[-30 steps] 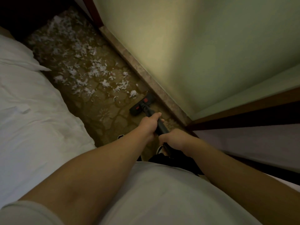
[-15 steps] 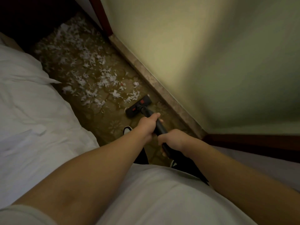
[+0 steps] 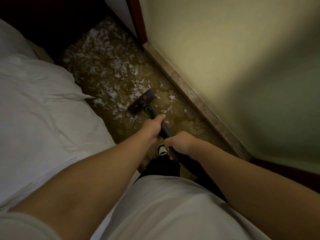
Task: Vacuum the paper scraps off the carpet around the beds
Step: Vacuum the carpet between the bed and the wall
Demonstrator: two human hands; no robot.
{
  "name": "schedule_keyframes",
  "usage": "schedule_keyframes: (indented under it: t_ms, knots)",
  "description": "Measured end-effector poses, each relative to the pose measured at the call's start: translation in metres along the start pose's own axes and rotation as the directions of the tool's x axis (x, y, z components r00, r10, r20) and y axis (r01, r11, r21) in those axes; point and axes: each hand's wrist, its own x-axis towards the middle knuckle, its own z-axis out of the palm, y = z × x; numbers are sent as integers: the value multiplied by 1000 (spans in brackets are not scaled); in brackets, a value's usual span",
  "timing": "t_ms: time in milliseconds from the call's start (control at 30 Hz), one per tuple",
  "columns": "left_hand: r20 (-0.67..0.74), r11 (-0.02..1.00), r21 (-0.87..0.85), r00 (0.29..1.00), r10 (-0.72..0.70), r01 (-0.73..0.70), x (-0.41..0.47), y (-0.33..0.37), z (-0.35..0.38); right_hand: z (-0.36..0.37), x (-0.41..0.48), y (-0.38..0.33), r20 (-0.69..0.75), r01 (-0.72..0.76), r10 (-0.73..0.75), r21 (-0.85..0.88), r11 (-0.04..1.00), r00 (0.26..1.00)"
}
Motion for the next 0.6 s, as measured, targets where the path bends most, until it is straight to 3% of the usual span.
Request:
schedule_keyframes:
  t_ms: [300,600]
  knots:
    - [23,1000,21,1000,10,-10,3,6,10,-8,6,0,-18,7,-6,20,1000,1000]
    - [76,995,95,997,10,-18,-30,-46,102,-71,-39,75,-89,-6,15,99,995,996]
